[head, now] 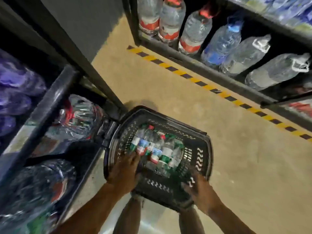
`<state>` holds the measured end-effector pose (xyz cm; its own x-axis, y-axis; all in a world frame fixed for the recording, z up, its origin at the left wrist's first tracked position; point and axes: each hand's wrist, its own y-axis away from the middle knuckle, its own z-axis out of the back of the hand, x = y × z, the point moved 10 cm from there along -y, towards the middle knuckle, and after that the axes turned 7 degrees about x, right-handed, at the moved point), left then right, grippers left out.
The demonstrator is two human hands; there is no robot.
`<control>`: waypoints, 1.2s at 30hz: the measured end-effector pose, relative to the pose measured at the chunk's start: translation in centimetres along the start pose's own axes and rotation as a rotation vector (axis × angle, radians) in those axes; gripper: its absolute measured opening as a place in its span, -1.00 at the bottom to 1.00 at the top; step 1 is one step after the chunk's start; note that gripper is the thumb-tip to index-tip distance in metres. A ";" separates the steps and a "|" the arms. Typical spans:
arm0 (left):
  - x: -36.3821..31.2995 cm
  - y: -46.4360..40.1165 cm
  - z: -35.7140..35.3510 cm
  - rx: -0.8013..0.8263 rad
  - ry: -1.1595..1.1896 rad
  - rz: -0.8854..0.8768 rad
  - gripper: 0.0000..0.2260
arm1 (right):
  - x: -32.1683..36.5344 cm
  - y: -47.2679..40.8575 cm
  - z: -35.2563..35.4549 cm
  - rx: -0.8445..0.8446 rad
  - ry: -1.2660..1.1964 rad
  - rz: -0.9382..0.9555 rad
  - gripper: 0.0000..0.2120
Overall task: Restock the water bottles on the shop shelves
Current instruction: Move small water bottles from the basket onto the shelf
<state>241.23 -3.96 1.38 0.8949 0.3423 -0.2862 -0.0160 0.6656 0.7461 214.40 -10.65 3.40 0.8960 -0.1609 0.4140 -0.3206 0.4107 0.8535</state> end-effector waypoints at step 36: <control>12.1 -19.0 -13.0 -0.104 1.057 0.382 -0.51 | -3.1 -30.9 -16.6 -0.339 -0.199 -0.352 0.07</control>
<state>246.60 -3.80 -24.09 -0.0025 0.8920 -0.4521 -0.2885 0.4322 0.8544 226.60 -7.94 -29.51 0.8452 -0.4953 0.2006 0.1364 0.5628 0.8153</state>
